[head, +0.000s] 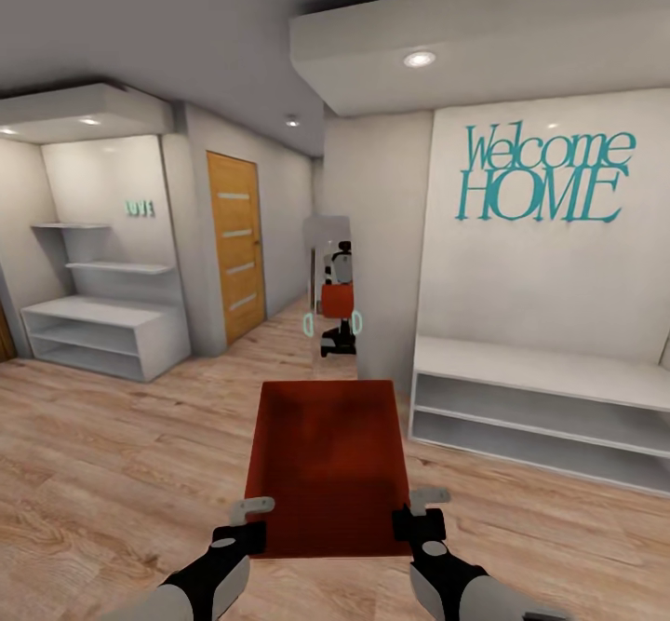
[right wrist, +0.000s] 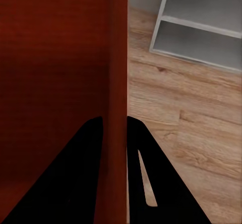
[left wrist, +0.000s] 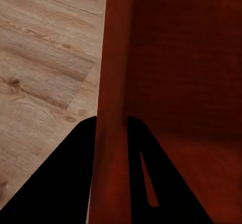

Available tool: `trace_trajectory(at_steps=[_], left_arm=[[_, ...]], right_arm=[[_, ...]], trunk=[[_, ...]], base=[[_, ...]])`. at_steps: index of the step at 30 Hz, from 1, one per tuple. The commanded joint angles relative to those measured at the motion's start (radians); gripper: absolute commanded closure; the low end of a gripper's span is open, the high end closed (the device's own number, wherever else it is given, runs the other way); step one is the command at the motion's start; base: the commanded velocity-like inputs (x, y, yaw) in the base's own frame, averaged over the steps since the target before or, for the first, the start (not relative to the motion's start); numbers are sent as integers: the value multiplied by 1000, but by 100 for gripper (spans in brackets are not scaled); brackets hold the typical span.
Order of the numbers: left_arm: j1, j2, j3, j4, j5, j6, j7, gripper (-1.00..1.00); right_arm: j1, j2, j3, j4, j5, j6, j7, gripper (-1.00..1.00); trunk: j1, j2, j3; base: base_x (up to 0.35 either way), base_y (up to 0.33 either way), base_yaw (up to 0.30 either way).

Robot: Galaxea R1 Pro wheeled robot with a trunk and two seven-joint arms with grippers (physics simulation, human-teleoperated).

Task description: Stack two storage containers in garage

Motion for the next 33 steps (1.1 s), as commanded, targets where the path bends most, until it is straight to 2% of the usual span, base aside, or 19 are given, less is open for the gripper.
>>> trace_trajectory(at_steps=[1, 25, 33], left_arm=[[0, 4, -7, 1, 15, -1, 10, 100], [0, 3, -8, 1, 15, -1, 10, 100], [0, 2, -8, 1, 15, 0, 10, 100]], right_arm=[[-2, 0, -51, -2, 24, -2, -4, 100], [-2, 1, -51, -2, 24, -2, -4, 100], [-2, 2, -51, -2, 24, -2, -4, 100]], trunk=[[1, -1, -2], [1, -1, -2], [1, -1, -2]], base=[[323, 0, 0], [323, 0, 0], [323, 0, 203]])
